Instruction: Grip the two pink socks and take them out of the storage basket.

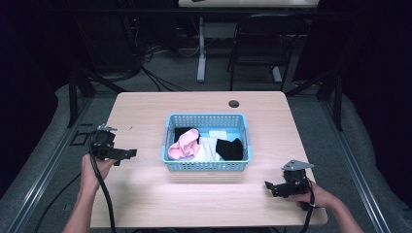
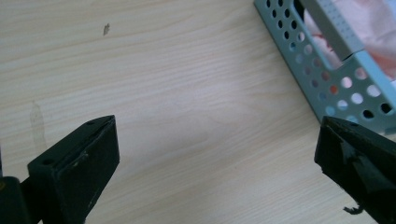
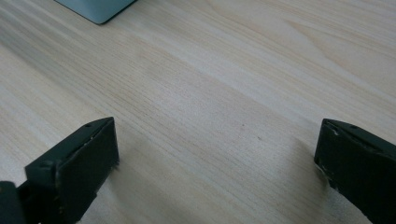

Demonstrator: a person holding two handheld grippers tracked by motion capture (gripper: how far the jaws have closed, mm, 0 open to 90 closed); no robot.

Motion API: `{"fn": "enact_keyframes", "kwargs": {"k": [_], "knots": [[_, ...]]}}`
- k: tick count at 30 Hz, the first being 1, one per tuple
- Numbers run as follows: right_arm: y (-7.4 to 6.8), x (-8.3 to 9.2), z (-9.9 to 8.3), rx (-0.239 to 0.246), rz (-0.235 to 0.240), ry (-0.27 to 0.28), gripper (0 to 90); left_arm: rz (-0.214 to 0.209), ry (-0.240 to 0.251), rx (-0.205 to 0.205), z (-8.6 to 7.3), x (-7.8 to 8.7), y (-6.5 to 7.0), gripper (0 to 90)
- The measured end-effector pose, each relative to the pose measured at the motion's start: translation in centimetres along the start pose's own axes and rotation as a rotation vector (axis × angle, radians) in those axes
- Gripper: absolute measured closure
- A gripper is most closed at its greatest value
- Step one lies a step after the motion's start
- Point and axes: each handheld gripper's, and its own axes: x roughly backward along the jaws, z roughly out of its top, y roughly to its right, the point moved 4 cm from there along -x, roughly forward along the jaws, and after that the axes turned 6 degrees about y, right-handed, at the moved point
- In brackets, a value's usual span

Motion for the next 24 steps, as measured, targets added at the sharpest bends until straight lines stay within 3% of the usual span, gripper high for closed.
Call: {"fn": "enact_keyframes", "kwargs": {"k": [10, 24], "knots": [[0.0, 0.1, -0.1, 0.006, -0.007, -0.001, 0.0, -0.031, 0.001, -0.058, 2.9, -0.4, 2.5, 0.0], [-0.4, 0.2, -0.2, 0.025, 0.018, 0.000, 0.0, -0.072, -0.012, -0.137, 6.0, -2.6, 6.2, 0.0]]}}
